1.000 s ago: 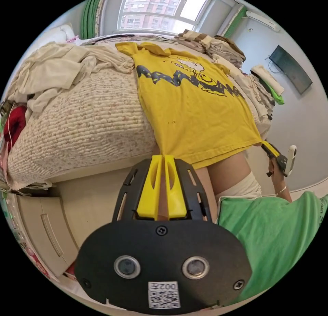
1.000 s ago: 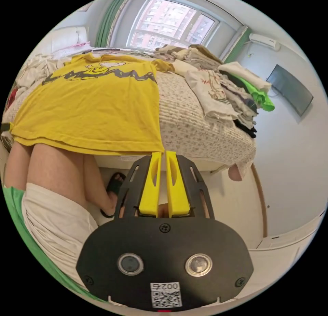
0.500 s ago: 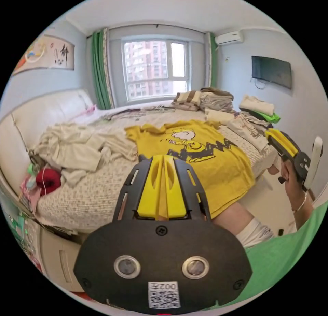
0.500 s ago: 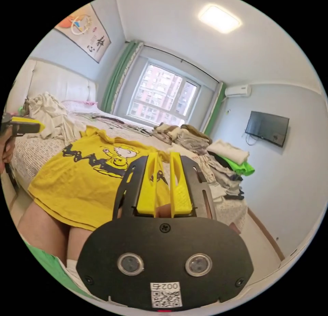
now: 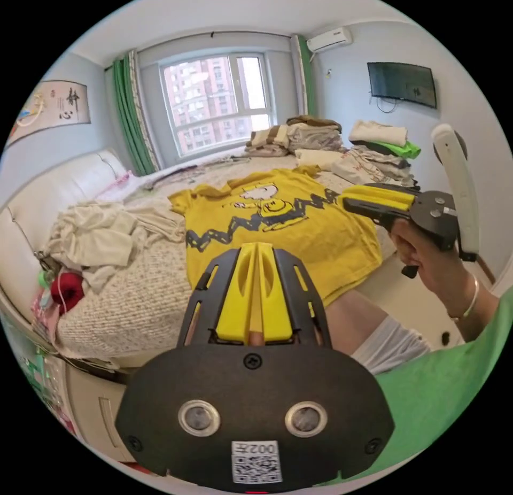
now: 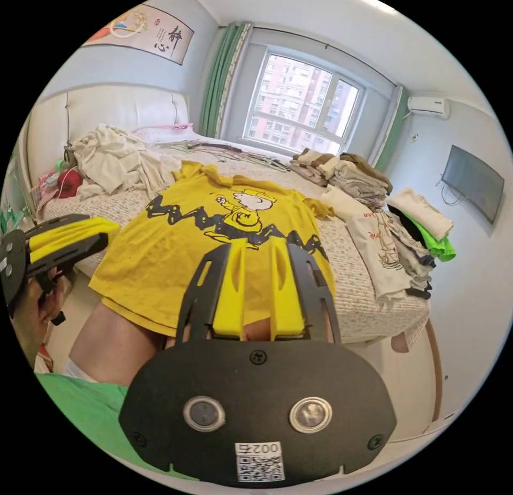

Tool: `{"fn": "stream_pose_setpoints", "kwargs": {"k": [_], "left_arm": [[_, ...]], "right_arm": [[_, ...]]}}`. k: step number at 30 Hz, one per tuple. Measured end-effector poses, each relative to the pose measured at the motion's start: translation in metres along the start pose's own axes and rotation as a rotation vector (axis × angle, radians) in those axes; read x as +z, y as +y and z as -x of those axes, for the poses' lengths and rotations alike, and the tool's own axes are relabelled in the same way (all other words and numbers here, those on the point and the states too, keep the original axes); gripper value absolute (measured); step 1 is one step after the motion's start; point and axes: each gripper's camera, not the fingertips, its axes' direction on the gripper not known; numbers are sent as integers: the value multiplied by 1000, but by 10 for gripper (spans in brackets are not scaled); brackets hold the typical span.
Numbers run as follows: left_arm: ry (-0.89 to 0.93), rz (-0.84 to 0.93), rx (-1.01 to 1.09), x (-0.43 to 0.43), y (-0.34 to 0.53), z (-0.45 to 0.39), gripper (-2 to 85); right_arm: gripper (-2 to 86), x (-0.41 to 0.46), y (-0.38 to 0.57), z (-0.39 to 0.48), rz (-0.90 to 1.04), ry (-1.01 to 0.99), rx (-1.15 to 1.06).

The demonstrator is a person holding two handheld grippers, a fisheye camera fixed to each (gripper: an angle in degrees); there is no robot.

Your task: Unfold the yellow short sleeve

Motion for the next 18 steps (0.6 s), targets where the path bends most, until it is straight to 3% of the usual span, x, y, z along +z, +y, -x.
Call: {"fn": "stream_pose_setpoints", "kwargs": {"k": [3, 8, 10, 11, 14, 16, 18], "left_arm": [[122, -13, 55, 2, 3, -2, -8], [30, -11, 5, 11, 11, -1, 3], [134, 4, 58, 15, 15, -1, 1], [189, 5, 32, 16, 18, 4, -2], [101, -32, -104, 17, 31, 17, 1], [90, 21, -79, 24, 35, 18, 14], [210, 49, -16, 30, 44, 21, -2]], "right_arm": [[14, 2, -3, -6, 8, -49, 18], [34, 5, -2, -10, 1, -43, -6], [18, 9, -2, -15, 17, -76, 19], [30, 8, -1, -17, 4, -71, 42], [84, 12, -2, -21, 11, -57, 62], [54, 19, -1, -19, 56, -112, 7], [29, 20, 2, -22, 51, -84, 58]]}}
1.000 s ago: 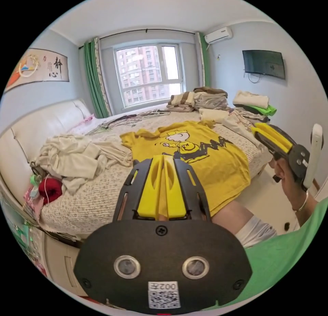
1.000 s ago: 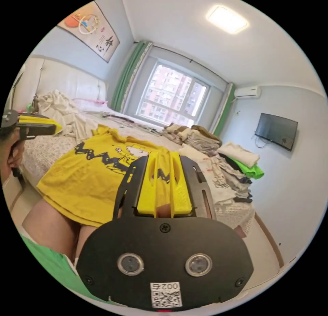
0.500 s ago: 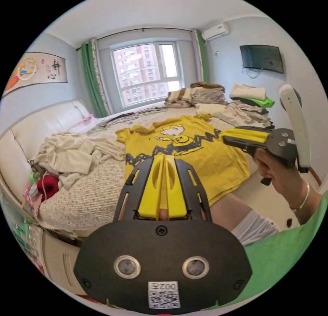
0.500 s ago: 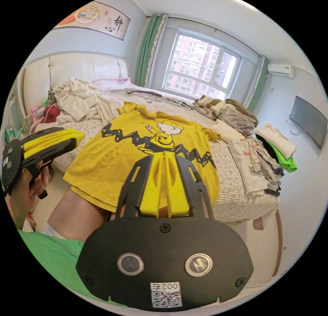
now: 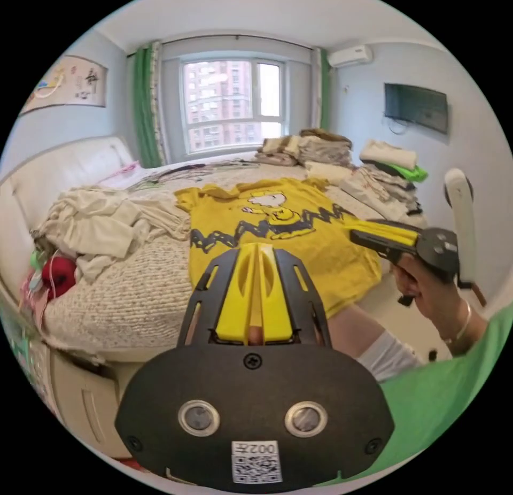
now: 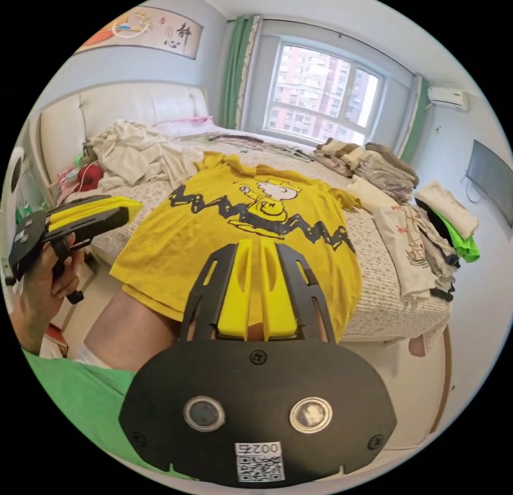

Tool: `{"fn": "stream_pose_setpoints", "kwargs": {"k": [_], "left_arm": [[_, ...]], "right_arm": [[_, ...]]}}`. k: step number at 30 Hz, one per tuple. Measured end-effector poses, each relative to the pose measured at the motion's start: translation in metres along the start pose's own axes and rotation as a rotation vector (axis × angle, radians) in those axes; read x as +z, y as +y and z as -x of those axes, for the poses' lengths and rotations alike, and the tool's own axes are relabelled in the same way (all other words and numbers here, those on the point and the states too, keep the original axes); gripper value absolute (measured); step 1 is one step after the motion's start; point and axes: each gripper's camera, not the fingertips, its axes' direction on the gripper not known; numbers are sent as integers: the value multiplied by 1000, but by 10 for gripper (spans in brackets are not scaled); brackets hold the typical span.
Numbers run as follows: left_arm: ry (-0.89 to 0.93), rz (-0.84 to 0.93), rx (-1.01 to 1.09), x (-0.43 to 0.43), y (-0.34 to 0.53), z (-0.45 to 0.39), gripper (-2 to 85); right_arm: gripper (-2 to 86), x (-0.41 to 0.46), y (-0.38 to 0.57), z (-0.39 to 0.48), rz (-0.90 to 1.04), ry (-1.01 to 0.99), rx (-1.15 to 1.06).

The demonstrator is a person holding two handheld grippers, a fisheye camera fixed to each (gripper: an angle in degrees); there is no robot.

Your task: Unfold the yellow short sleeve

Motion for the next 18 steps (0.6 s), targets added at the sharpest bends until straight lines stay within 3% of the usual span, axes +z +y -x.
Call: {"fn": "stream_pose_setpoints", "kwargs": {"k": [5, 8, 12, 18], "left_arm": [[-118, -41, -107, 2, 23, 16, -8], [13, -7, -77, 7, 33, 24, -8], [-71, -49, -147, 5, 51, 29, 0], [70, -30, -109, 13, 64, 24, 22]], "right_arm": [[67, 10, 6, 2, 42, -17, -20], [18, 14, 11, 5, 63, -17, -8], [105, 12, 18, 11, 28, -18, -5], [118, 7, 21, 20, 6, -9, -25]]}}
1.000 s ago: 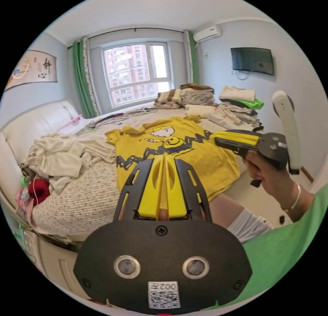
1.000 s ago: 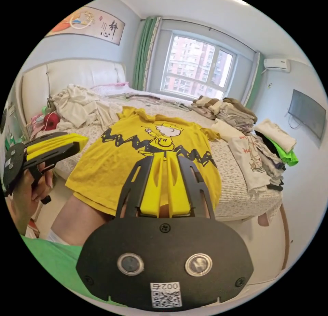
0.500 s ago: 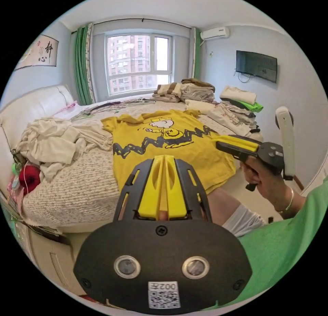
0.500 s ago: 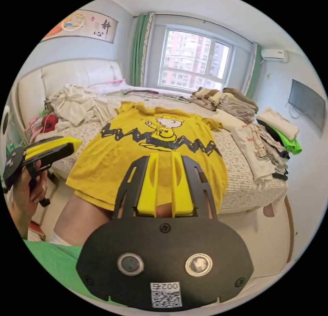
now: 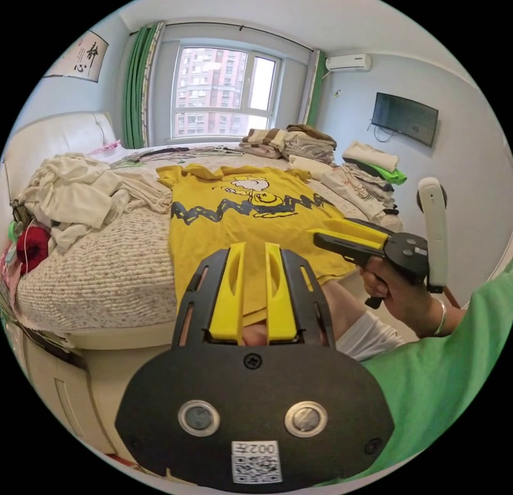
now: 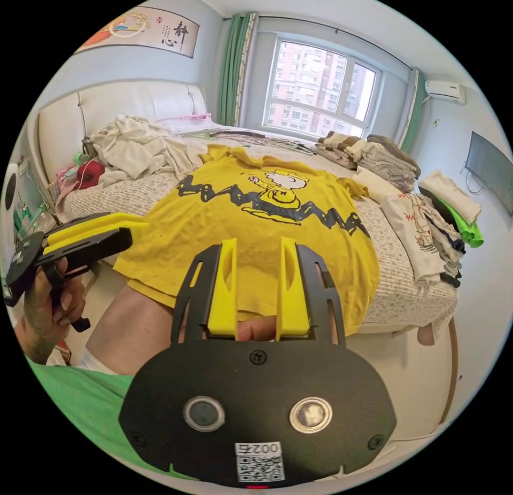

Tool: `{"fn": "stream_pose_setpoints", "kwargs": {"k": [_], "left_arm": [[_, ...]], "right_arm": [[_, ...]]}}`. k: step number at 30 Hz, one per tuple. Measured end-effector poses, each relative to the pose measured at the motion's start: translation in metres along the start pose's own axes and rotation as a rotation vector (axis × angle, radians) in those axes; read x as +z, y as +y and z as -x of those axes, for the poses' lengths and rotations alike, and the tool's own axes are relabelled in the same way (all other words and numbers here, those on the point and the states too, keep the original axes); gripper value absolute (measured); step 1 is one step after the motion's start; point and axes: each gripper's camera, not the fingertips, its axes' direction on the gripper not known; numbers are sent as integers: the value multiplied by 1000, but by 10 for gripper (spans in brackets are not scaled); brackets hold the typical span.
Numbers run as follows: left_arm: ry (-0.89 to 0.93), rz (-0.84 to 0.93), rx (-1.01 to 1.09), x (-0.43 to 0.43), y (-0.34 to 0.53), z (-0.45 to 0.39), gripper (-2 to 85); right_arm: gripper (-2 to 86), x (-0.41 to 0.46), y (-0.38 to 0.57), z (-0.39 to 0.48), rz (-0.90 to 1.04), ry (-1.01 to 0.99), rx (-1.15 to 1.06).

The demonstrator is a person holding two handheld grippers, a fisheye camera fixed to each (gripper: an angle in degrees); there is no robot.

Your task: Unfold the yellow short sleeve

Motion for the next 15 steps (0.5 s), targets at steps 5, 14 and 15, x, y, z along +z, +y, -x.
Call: {"fn": "stream_pose_setpoints", "kwargs": {"k": [5, 14, 15], "left_arm": [[9, -4, 84, 1, 1, -20, 29], [102, -14, 276, -15, 18, -60, -8], [97, -6, 272, -17, 20, -60, -8]], "right_arm": [[120, -5, -7, 0, -45, 17, -4], [-3, 29, -59, -38, -9, -55, 52], [-4, 28, -57, -42, -21, -57, 92]]}}
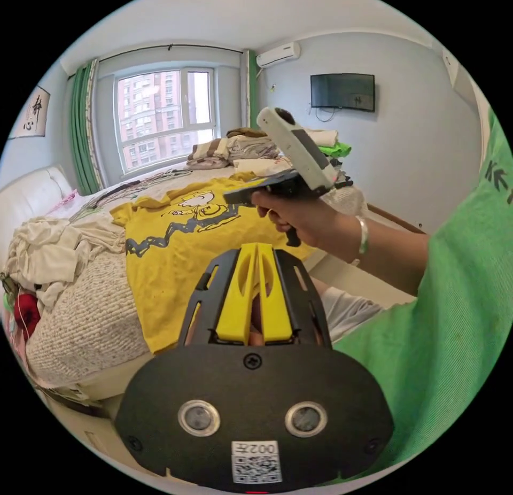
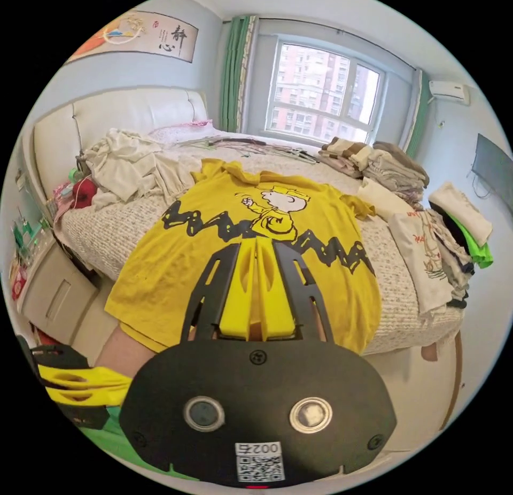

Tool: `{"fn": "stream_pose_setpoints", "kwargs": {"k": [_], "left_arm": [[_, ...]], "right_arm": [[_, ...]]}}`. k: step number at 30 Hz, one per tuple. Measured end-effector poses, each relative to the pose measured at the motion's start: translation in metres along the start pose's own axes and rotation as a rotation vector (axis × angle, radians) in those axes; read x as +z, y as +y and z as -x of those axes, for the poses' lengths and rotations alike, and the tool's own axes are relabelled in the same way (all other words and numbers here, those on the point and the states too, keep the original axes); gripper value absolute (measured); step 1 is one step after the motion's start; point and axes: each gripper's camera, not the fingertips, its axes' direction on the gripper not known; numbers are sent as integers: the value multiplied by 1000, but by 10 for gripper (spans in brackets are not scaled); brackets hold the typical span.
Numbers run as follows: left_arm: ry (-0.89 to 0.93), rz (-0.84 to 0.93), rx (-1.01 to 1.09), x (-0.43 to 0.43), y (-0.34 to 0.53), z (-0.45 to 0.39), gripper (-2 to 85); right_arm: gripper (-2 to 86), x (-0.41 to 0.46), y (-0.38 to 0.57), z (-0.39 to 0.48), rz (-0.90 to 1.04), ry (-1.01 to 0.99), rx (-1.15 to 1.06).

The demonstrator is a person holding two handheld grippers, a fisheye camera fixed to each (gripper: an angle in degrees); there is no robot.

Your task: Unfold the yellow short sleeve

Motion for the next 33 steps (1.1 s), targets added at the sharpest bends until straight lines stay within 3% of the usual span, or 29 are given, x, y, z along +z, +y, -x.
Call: {"fn": "stream_pose_setpoints", "kwargs": {"k": [4, 9, 15, 18, 22, 24, 25, 30, 33], "left_arm": [[-110, -17, -50, -7, 4, 10, -8], [-251, -57, -102, -5, -25, 45, 6], [-25, -116, -141, 0, -82, 80, -8], [-45, -154, -261, -3, -78, 82, -9], [-63, -48, -177, 5, -52, 62, -1], [-84, 61, -101, 8, -22, 50, -5], [-106, 88, -89, 7, -15, 48, -6], [-427, 171, -73, -17, 27, 46, -10], [-328, 150, -70, -28, 21, 58, -10]], "right_arm": [[-5, -5, 27, 16, -15, 61, -20], [-8, -16, 94, 35, 0, -23, -102], [4, -44, 123, 49, -121, 49, -224], [78, -39, 108, 41, -142, 131, -188], [105, -20, 82, 21, -69, 65, -97], [9, -12, 76, 18, -27, -4, -120], [4, -9, 75, 17, -20, -21, -102], [22, -15, 84, 30, -130, 1, -67], [5, -8, 83, 43, -67, -67, -147]]}}
